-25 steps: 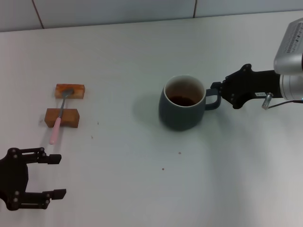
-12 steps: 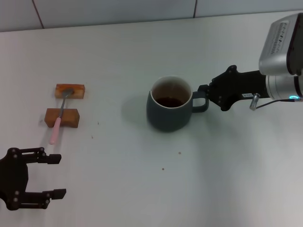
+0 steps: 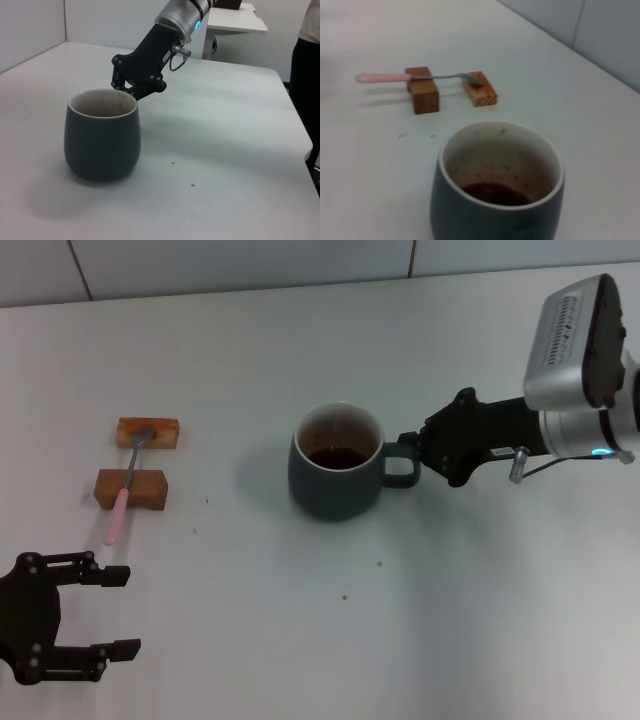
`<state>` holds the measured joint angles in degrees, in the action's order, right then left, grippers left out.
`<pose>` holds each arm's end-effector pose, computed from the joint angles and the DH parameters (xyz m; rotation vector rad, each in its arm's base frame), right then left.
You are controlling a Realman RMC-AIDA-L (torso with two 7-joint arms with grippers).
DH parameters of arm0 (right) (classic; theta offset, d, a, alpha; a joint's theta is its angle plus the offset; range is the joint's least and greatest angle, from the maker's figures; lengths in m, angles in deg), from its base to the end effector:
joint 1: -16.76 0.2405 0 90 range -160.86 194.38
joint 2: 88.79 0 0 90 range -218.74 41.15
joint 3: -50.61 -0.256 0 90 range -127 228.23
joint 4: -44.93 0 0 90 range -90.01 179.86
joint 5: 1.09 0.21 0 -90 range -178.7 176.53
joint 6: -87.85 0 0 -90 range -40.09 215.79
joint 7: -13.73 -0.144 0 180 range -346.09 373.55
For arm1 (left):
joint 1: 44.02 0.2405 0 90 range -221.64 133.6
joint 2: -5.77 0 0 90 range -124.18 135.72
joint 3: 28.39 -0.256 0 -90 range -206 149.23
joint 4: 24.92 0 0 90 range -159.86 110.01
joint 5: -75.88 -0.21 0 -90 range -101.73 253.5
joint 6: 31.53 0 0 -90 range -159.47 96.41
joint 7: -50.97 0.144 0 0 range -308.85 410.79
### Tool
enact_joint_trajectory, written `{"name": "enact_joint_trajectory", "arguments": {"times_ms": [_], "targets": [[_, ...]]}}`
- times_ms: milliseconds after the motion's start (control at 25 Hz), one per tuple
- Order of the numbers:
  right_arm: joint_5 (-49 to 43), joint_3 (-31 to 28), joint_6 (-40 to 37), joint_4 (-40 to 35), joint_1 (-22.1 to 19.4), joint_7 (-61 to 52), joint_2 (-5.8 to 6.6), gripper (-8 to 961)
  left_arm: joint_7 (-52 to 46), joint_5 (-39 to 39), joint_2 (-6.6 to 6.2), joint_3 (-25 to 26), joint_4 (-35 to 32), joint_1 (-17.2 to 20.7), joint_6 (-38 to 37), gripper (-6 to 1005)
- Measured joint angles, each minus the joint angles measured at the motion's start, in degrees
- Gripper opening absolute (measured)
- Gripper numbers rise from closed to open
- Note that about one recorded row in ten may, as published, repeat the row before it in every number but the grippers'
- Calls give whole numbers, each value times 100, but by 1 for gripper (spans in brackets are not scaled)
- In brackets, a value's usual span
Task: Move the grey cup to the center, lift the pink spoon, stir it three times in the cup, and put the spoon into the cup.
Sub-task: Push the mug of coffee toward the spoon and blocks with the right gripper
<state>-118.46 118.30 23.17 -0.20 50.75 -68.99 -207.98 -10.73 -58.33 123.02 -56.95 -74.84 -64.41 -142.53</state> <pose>0.2323 0.3772 -0.0420 -2.7772 0.2369 0.1041 -0.3216 0.2409 0.0503 -2.9461 -0.3174 -0.4295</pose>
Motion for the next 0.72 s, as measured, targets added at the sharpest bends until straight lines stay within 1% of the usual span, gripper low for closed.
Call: {"name": "enact_joint_trajectory", "arguments": {"times_ms": [200,720], "targets": [[107,197,-2,-3,8,0,0,-2,0,0,0,0,0,0,0,769],[176,337,-10,5,75,7,-18,-1,0,0,0,0,0,0,0,768]]}}
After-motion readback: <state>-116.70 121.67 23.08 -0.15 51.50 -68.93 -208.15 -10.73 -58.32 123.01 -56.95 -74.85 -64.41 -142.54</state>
